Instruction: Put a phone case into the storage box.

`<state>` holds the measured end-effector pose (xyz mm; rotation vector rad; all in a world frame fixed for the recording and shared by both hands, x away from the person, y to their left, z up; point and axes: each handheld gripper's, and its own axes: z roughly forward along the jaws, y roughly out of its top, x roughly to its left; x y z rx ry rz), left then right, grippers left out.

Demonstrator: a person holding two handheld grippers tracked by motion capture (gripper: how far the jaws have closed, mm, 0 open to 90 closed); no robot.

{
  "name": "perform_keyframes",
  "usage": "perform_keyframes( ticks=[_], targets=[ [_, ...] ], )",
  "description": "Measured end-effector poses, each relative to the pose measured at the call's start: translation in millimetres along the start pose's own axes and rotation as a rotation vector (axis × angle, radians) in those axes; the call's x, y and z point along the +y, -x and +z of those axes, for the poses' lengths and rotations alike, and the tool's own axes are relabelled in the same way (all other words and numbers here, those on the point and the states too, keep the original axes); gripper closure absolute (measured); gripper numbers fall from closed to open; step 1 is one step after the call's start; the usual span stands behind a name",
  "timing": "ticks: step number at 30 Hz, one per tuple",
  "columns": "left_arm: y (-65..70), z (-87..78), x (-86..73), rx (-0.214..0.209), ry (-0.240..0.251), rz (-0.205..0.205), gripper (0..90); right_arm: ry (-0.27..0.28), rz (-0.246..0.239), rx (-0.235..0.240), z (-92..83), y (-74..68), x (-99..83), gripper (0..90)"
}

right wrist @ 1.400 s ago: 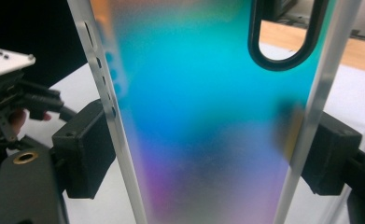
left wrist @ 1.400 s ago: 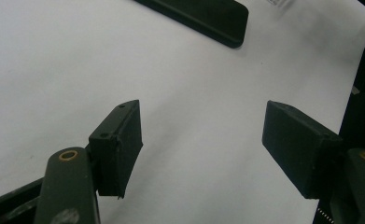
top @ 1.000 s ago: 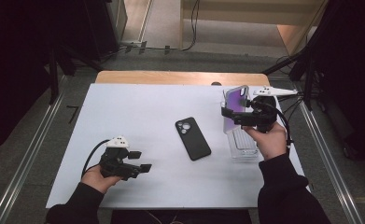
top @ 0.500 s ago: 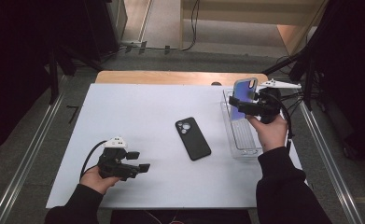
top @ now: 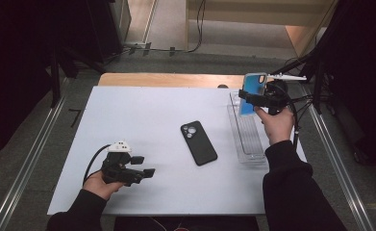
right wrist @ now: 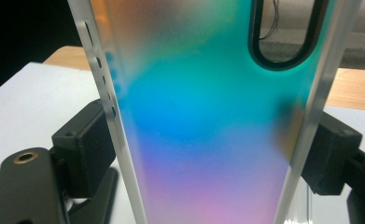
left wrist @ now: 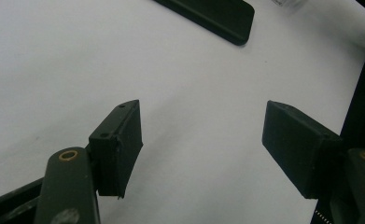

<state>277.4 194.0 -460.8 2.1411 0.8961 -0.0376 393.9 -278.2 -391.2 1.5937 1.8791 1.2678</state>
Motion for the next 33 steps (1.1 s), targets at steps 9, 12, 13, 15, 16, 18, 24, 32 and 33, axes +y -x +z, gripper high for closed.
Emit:
perform_keyframes(
  ticks=[9,12,13,15,16,18,24,32,33],
  targets=[
    [-0.6,0.3,-0.5,-0.004,0.000,0.001,29.0,0.014,0.018,-0.071,22.1,11.5,3.6,15.1],
    [-0.9,0.8,-0.1,-0.005,0.005,-0.008,29.0,0.005,0.028,-0.083,29.2,15.8,7.4,15.1],
    [-0.6,0.8,0.1,-0.004,0.005,-0.005,29.0,0.003,0.033,-0.089,31.6,16.9,8.0,15.1],
    [0.0,0.9,0.3,-0.009,0.008,-0.003,29.0,0.002,0.045,-0.090,37.8,20.2,8.4,15.0],
    [0.2,0.8,0.5,-0.007,0.007,-0.001,29.0,0.002,0.051,-0.088,41.1,22.1,8.3,15.0],
    [0.1,0.9,0.6,-0.010,0.005,0.001,29.0,-0.014,0.058,-0.102,48.0,25.2,8.4,14.9],
    [-1.3,1.5,0.5,-0.024,0.006,-0.006,29.0,-0.024,0.054,-0.115,67.1,30.2,6.0,14.9],
    [-0.5,0.5,0.8,-0.030,0.010,0.000,29.0,-0.053,0.064,-0.145,92.9,34.7,-4.7,14.7],
    [-0.4,0.7,0.7,-0.031,0.009,-0.002,29.1,-0.054,0.061,-0.141,95.0,35.0,-5.3,14.7]
  ],
)
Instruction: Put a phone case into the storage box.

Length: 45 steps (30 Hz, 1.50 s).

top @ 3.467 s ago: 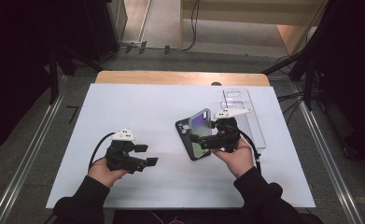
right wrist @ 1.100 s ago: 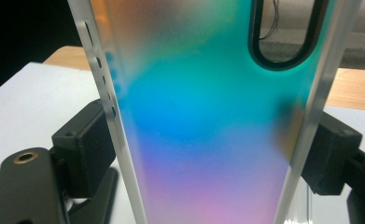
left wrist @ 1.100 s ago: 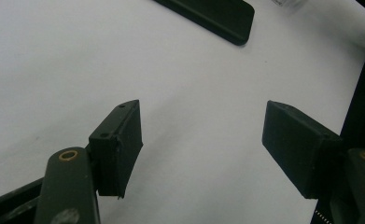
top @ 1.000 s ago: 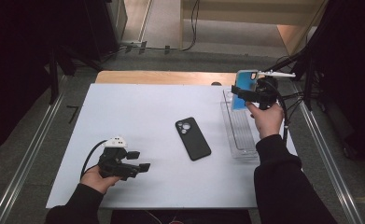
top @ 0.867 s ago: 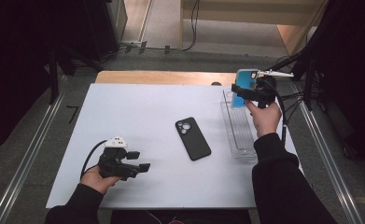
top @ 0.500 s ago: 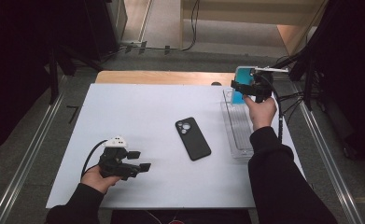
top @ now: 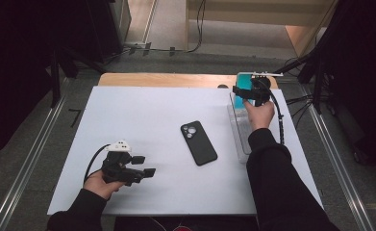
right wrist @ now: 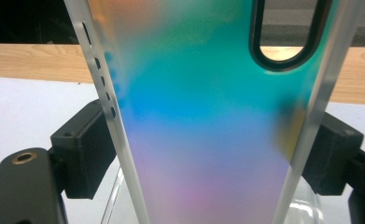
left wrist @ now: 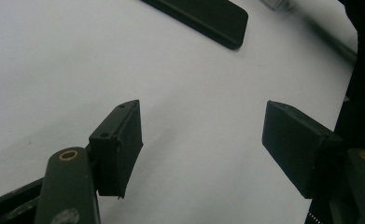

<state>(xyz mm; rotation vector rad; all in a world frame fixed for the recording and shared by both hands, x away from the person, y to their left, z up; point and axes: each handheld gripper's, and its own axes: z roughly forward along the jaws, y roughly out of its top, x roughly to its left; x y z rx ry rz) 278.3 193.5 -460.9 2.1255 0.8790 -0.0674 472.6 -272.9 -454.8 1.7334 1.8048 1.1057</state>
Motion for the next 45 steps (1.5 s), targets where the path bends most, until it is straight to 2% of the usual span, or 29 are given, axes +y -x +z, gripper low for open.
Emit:
perform_keyframes(
  ticks=[7,12,21,24,28,34,38,41,45],
  targets=[
    [-0.7,0.5,0.3,0.002,-0.003,0.001,29.0,0.016,-0.008,-0.038,11.2,-0.4,-2.0,14.3],
    [-1.4,1.1,0.5,0.003,-0.009,0.000,29.1,0.017,-0.002,-0.023,10.3,-0.9,-1.8,14.0],
    [-0.7,1.7,0.3,0.003,-0.008,0.003,29.1,0.006,-0.006,-0.030,10.8,0.7,-0.6,13.8],
    [-0.8,1.7,0.3,0.001,-0.008,0.003,29.1,0.002,-0.014,-0.044,11.3,0.5,1.4,13.5],
    [-0.8,1.2,0.5,0.004,-0.007,0.004,29.1,-0.024,-0.017,-0.086,13.1,-0.5,5.8,11.2],
    [-0.9,1.2,0.4,0.005,-0.008,0.002,29.1,-0.015,-0.019,-0.070,11.7,-0.6,6.7,10.0],
    [-1.1,1.2,0.4,0.005,-0.008,0.000,29.1,-0.007,-0.002,-0.064,9.0,-0.8,7.8,7.3],
    [-1.4,1.4,0.2,0.006,-0.008,0.000,29.1,-0.014,-0.005,-0.051,7.0,-0.4,8.3,0.7],
    [-1.6,1.8,0.4,0.005,-0.011,0.001,29.1,-0.031,-0.005,-0.032,4.3,0.5,8.2,0.0]
  ],
)
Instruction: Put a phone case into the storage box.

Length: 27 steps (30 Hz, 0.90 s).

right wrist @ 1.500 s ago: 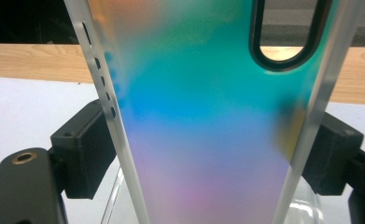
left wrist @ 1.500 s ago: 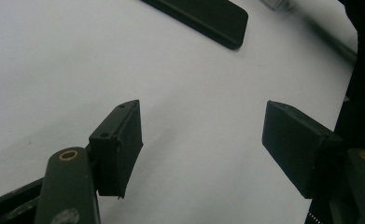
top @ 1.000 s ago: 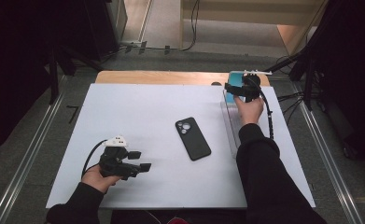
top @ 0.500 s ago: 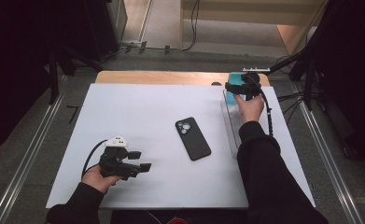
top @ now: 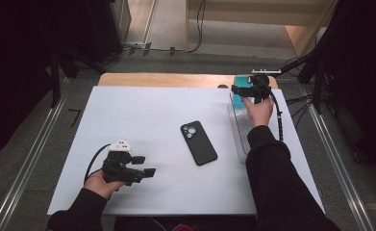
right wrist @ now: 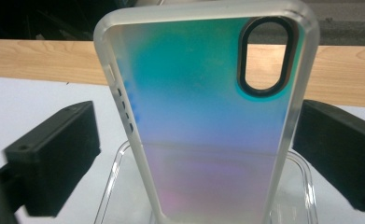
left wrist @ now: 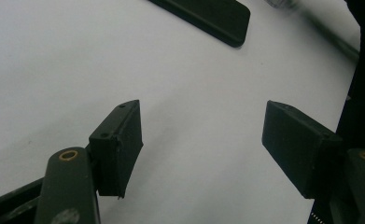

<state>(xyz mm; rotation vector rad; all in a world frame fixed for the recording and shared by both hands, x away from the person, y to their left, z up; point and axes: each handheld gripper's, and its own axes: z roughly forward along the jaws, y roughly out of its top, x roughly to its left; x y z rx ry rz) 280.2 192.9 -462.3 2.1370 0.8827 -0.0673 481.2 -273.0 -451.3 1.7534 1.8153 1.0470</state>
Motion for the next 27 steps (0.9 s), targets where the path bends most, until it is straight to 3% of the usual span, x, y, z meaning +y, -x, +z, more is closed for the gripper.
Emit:
perform_keyframes(
  ticks=[11,15,18,20,26,27],
  targets=[
    [-0.3,0.0,0.0,0.003,0.001,-0.004,29.1,-0.031,-0.037,0.038,-27.3,-5.0,1.9,0.0],
    [-0.6,0.1,0.1,0.005,0.000,-0.007,29.0,-0.063,-0.020,0.085,-38.6,-4.7,-0.2,0.0],
    [-0.8,0.4,0.3,0.004,0.000,-0.005,29.1,-0.097,-0.046,0.124,-45.8,-8.5,-3.1,0.0],
    [-0.6,0.2,0.6,0.006,-0.002,-0.002,29.0,-0.109,-0.067,0.113,-51.6,-12.7,-5.5,0.0],
    [-0.8,-0.4,0.7,0.006,0.001,-0.006,29.1,-0.095,-0.080,0.178,-71.9,-19.8,-12.6,0.0],
    [-1.1,-0.5,0.6,0.007,0.000,-0.009,29.0,-0.087,-0.094,0.187,-75.8,-21.5,-14.6,5.4]
  ],
)
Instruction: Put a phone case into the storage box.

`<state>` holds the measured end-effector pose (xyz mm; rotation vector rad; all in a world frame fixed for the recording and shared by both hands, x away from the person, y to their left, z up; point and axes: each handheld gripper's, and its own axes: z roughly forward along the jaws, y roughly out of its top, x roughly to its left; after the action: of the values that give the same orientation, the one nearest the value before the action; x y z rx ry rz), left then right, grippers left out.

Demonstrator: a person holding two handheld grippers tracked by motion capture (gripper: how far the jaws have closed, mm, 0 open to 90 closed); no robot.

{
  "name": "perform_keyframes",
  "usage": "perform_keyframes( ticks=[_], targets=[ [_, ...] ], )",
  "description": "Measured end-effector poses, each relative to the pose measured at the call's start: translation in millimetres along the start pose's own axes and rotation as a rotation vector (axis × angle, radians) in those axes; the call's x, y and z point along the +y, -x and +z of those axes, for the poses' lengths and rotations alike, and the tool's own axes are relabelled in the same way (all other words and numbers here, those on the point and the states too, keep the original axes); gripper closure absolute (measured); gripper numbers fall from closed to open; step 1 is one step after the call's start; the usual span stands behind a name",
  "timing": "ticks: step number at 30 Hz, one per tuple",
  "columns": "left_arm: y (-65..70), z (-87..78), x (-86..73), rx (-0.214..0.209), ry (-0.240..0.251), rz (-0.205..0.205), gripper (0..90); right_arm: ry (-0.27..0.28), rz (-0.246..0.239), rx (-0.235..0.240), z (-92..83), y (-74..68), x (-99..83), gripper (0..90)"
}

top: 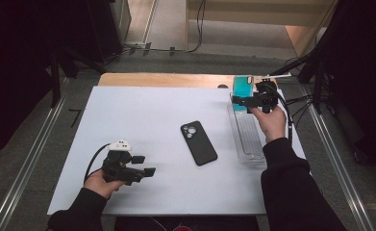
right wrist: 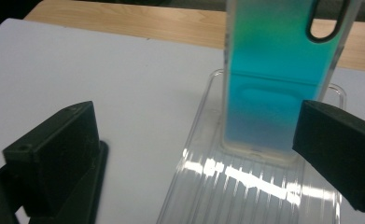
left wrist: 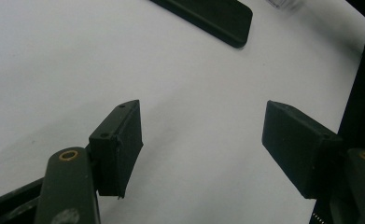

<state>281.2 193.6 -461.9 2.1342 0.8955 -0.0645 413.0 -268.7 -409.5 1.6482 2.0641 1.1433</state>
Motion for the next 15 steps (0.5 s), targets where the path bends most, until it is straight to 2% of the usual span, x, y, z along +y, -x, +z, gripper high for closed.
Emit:
perform_keyframes(
  ticks=[1,2,9,13,15],
  targets=[
    [-0.5,-0.3,-0.1,0.000,-0.001,-0.001,29.1,0.008,-0.017,0.002,-3.1,-2.5,-2.2,15.2],
    [-0.8,-0.5,-0.1,0.001,-0.002,-0.002,29.0,0.003,-0.022,-0.006,-6.2,-5.1,-4.4,18.1],
    [-1.2,-2.3,0.7,-0.004,-0.001,0.001,29.0,-0.005,-0.077,0.062,-23.6,-19.9,-19.0,20.0],
    [-2.1,-3.6,1.0,-0.008,0.000,0.000,29.0,-0.032,-0.121,0.099,-29.6,-29.9,-28.3,21.0],
    [-2.6,-4.1,1.2,-0.010,0.003,-0.002,29.0,-0.020,-0.151,0.108,-33.8,-35.8,-32.9,22.2]
  ],
)
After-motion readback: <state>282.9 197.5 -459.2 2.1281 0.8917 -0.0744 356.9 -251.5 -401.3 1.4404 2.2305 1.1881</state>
